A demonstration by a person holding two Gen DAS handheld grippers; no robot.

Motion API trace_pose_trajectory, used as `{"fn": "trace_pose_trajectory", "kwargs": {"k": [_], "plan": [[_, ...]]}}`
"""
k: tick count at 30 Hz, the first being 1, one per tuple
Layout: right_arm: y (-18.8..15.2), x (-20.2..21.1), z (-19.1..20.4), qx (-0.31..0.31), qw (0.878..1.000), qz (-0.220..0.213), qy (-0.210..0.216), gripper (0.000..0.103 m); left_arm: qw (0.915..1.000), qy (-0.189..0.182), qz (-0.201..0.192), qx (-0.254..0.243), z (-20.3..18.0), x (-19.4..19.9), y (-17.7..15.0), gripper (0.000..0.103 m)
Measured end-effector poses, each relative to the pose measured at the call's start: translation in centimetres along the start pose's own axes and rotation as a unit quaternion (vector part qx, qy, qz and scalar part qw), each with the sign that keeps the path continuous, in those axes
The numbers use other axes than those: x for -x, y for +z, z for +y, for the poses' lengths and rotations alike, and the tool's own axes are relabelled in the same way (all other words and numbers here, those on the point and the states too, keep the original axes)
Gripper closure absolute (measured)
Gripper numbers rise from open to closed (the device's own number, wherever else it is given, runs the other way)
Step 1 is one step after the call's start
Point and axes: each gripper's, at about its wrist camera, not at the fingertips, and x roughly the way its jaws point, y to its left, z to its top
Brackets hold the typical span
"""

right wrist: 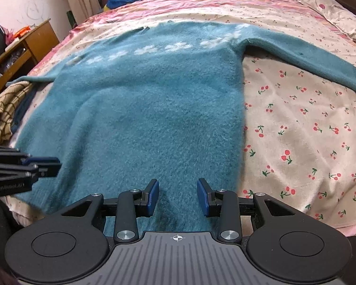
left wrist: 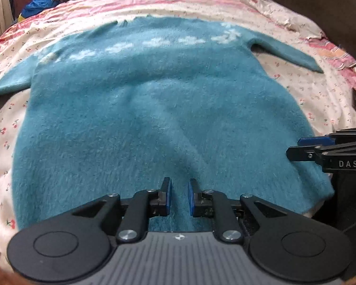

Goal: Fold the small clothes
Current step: 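Unfold the sweater flat with both grippers, then open them, then move the right gripper to the sweater sleeve cuff and grasp it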

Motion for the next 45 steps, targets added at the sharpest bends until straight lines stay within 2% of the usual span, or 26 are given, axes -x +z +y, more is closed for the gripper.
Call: {"fn": "trace_pose_trajectory", "kwargs": {"k": [7,14,16,19,26,32,39,45], "plan": [[0.5,0.0,0.2,0.011,1.000,-0.008,0.000,0.068,0.9998,0.016,0.004,0.011,-0.9,-0.7,1.0,0.081],[2.0,-0.3,0.3,0.009,1.000,-0.028,0.002,0.068,0.9994,0.033,-0.013,0.001,-1.6,-0.9,3.1,0.081],[2.4,-0.5,0.3,0.010,0.999,-0.032,-0.001,0.068,0.9992,0.036,-0.019,-0.001,-1.7,-0.9,3.7,0.080],[3.1,-0.6,0.0,0.008,0.999,-0.037,-0.004,0.068,0.9989,0.035,-0.029,-0.006,-2.0,-1.0,4.6,0.071],[5.7,-0.8,-0.7,-0.002,0.998,-0.066,-0.009,0.068,0.9979,0.038,-0.043,-0.030,-3.6,-1.9,7.1,0.069],[8.1,-1.7,-1.7,-0.013,0.996,-0.083,-0.021,0.067,0.9979,0.037,-0.047,-0.026,-3.9,-2.9,9.3,0.067],[10.6,-2.3,-5.0,-0.045,0.992,-0.109,-0.047,0.067,0.9971,0.035,-0.059,-0.033,-5.1,-4.3,12.0,0.065],[11.9,-2.8,-9.6,-0.095,0.983,-0.132,-0.083,0.065,0.9967,0.032,-0.061,-0.044,-6.7,-5.9,13.9,0.062]]}}
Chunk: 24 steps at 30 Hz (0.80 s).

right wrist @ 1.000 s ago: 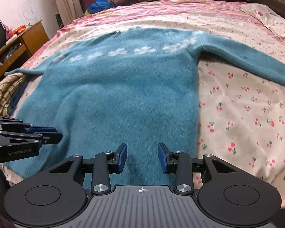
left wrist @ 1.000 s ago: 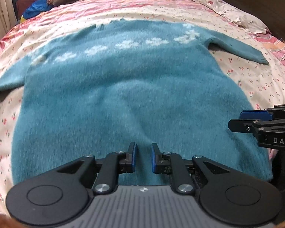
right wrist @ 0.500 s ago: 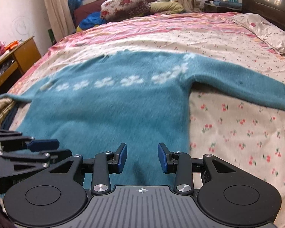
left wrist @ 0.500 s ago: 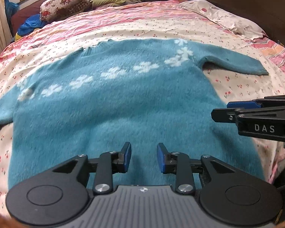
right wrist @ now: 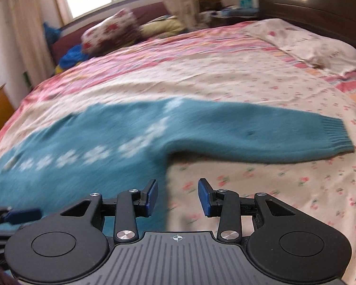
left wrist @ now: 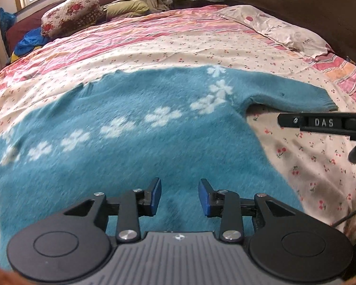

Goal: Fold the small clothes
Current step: 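Move the right gripper to the sweater sleeve cuff and grasp it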

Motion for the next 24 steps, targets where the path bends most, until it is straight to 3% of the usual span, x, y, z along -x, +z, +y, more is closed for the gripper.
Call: {"fn": "trace_pose_trajectory", "kwargs": {"k": [4,8,16,19,24], "plan": [[0.6,-0.8,-2.9,-0.016,0.999,-0.018,-0.041,0.064,1.0000,-0.007,0.002,-0.006,-1.3,-1.3,1.1,0.062],[1.1,-1.5,-7.2,-0.080,0.995,-0.020,-0.062,0.064,0.9998,-0.018,-0.001,-0.008,-2.5,-2.2,2.1,0.062],[0.8,-2.2,-15.9,-0.234,0.965,-0.033,-0.114,0.063,0.9993,-0.029,-0.014,-0.016,-3.9,-3.0,3.1,0.061],[-0.1,-2.2,-18.7,-0.306,0.947,-0.035,-0.094,0.063,0.9992,-0.034,-0.016,-0.016,-4.0,-3.3,3.1,0.061],[-1.0,-2.7,-20.8,-0.374,0.924,-0.052,-0.058,0.063,0.9991,-0.040,-0.012,-0.010,-3.8,-3.8,3.0,0.061]]}}
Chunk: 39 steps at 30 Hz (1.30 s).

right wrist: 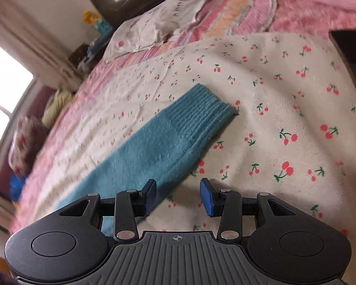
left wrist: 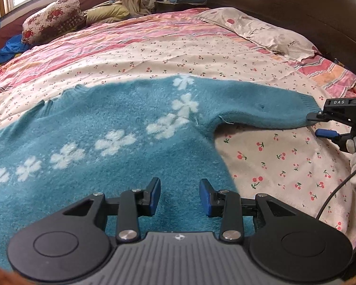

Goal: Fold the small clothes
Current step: 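Move the right gripper to the sweater sleeve cuff and grasp it, then lift the sleeve with the right gripper and lay it across the sweater body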

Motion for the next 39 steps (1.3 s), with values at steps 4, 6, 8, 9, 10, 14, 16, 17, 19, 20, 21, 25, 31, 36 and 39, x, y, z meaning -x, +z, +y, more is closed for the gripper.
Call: {"fn": "trace_pose_trajectory", "kwargs": {"k": [4,6,8,9,10,14,16,17,19,20,21,25,31,36,39], "plan": [[0.4,-0.4,-0.8,-0.026,1.000,-0.007,0.009,0.063,1.0000,-0.002,0.000,0.008,0.5,-0.3,0.1,0.061],[0.6,-0.6,-0.9,-0.033,0.999,-0.012,0.011,0.063,0.9999,-0.003,0.001,0.012,0.7,-0.5,0.1,0.061],[0.9,-0.9,-1.1,-0.041,0.999,-0.016,0.014,0.063,0.9999,-0.005,0.003,0.015,0.8,-0.8,0.1,0.061],[1.0,-1.2,-1.1,-0.046,0.999,-0.018,0.016,0.063,0.9998,-0.006,0.005,0.016,0.8,-0.9,0.1,0.061],[1.2,-1.5,-1.1,-0.050,0.998,-0.020,0.020,0.063,0.9998,-0.007,0.007,0.017,0.8,-1.1,0.1,0.061],[1.7,-2.3,-1.0,-0.067,0.997,-0.028,0.030,0.061,0.9997,-0.009,0.012,0.018,0.7,-1.6,0.0,0.061],[1.9,-2.7,-0.9,-0.076,0.996,-0.031,0.033,0.061,0.9997,-0.010,0.012,0.021,0.9,-1.6,0.0,0.061],[2.0,-2.8,-0.7,-0.077,0.996,-0.033,0.035,0.061,0.9996,-0.011,0.012,0.023,1.0,-1.6,0.0,0.061],[2.1,-3.0,-0.3,-0.075,0.996,-0.036,0.039,0.061,0.9995,-0.010,0.012,0.027,1.3,-1.5,0.0,0.061],[2.1,-3.0,0.0,-0.073,0.996,-0.038,0.040,0.063,0.9994,-0.009,0.011,0.030,1.5,-1.4,0.0,0.061],[2.1,-3.0,0.2,-0.072,0.996,-0.041,0.040,0.070,0.9994,-0.008,0.011,0.032,1.8,-1.3,0.0,0.061],[2.3,-2.6,0.8,-0.068,0.995,-0.049,0.059,0.087,0.9992,-0.003,0.008,0.040,2.8,-0.7,-0.4,0.061],[2.1,-0.9,4.9,-0.014,0.992,-0.060,0.114,0.089,0.9981,0.006,0.000,0.062,5.6,1.5,-1.9,0.061],[-0.7,0.6,11.1,0.073,0.982,-0.050,0.165,0.090,0.9966,0.015,-0.008,0.081,8.8,4.1,-3.9,0.059],[-3.3,1.2,15.6,0.126,0.973,-0.037,0.188,0.090,0.9959,0.024,-0.012,0.086,10.9,5.5,-5.3,0.057]]}}
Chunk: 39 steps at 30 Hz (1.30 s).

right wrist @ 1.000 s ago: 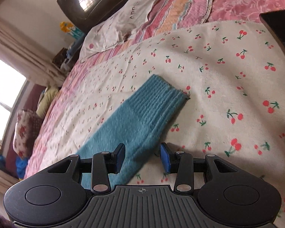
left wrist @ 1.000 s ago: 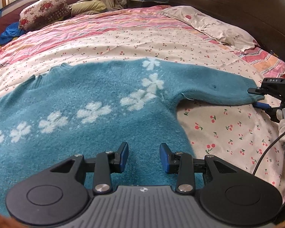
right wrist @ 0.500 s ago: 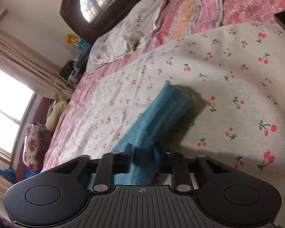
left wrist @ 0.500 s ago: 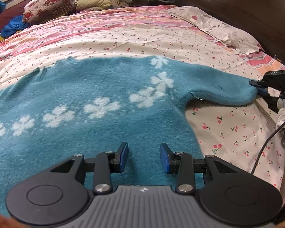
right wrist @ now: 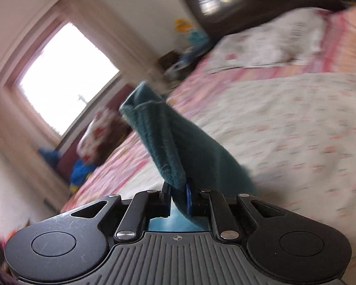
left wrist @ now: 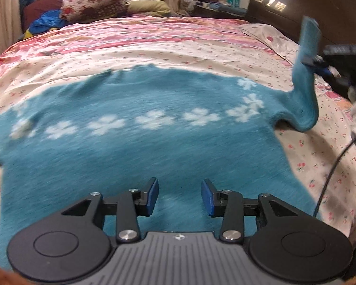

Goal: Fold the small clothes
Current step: 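Lift the sleeve with the right gripper and lay it across the sweater body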

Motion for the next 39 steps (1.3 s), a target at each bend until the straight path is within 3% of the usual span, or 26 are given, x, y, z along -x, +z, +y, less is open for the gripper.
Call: {"fn": "trace_pose_trajectory", "kwargs": {"k": [5,10,14,19,28,31,36,39], "plan": [[-3.4,-3.4,8.2,0.078,0.996,0.040,0.034,0.091,0.9996,0.012,-0.017,0.019,4.1,2.3,-1.4,0.056],[-8.8,-7.2,15.7,0.152,0.982,0.090,0.069,0.092,0.9984,0.016,-0.031,0.045,7.9,3.5,-3.0,0.056],[-14.7,-9.5,21.2,0.227,0.961,0.130,0.090,0.092,0.9968,0.013,-0.039,0.068,10.4,3.6,-4.4,0.056],[-22.1,-11.3,26.0,0.334,0.923,0.164,0.096,0.092,0.9945,0.001,-0.046,0.095,13.0,3.4,-5.2,0.056],[-27.7,-11.8,27.5,0.430,0.883,0.169,0.087,0.092,0.9935,-0.028,-0.044,0.101,14.9,3.1,-6.1,0.056],[-29.1,-11.3,27.7,0.474,0.862,0.157,0.090,0.088,0.9929,-0.033,-0.046,0.105,15.2,2.9,-5.9,0.056],[-28.8,-10.6,27.4,0.480,0.855,0.162,0.109,0.087,0.9923,-0.034,-0.047,0.109,15.3,2.8,-6.0,0.055],[-28.6,-9.9,27.1,0.497,0.840,0.173,0.136,0.086,0.9922,-0.032,-0.048,0.110,15.3,2.8,-6.1,0.055]]}}
